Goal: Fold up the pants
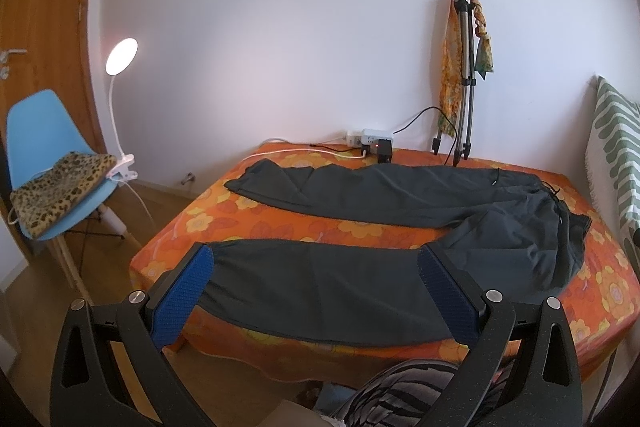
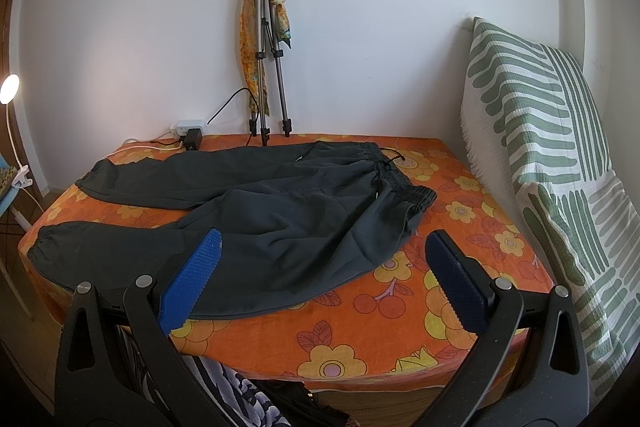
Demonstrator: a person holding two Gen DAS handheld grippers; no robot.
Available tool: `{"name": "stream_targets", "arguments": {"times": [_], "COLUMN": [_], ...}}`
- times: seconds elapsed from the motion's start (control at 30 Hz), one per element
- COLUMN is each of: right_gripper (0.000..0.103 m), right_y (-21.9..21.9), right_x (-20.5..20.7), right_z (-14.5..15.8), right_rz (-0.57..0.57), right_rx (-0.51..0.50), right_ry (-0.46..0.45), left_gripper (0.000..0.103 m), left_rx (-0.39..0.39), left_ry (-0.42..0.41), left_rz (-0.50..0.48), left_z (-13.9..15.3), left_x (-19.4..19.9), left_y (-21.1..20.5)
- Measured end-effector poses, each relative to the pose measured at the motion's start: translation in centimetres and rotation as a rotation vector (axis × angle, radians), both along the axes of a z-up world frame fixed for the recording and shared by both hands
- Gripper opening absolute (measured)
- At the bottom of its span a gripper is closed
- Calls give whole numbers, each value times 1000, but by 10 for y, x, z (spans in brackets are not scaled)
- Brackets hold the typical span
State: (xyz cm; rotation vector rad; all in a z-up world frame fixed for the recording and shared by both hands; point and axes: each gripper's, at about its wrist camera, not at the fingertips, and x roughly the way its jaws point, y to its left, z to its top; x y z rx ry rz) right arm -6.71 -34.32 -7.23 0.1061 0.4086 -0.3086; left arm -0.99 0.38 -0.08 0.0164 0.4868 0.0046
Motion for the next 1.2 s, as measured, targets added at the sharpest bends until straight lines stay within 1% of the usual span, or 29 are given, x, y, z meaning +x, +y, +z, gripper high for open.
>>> {"name": "stream_targets", "arguments": {"times": [0.3, 0.47, 0.7, 1.0, 1.03, 1.1, 1.2], "right_gripper": [103, 103, 103, 103, 103, 103, 101], "right_y": [1, 2, 5, 9, 9, 8, 6], "right_x": [0, -3, -2, 11, 12, 15, 23], "right_z": [1, 4, 14, 15, 15, 17, 21], "right_rz": [-3, -1, 26, 89, 97, 116, 142], "right_rx": [-2, -6, -12, -47, -46, -39, -35], "right_ry": [-2, -6, -30, -30, -31, -33, -36], "left_gripper": [102, 102, 102, 101, 100, 90, 79], "left_rx": [13, 17, -5, -13, -15, -24, -47], "left_ry": [-4, -8, 14, 50, 54, 62, 80], "left_rz": [5, 21, 76, 118, 125, 125, 125], "left_z": [-1, -2, -5, -11, -11, -11, -13], "left_x": [-1, -3, -4, -2, -1, 0, 7], "left_y": [4, 14, 43, 81, 87, 95, 112]}}
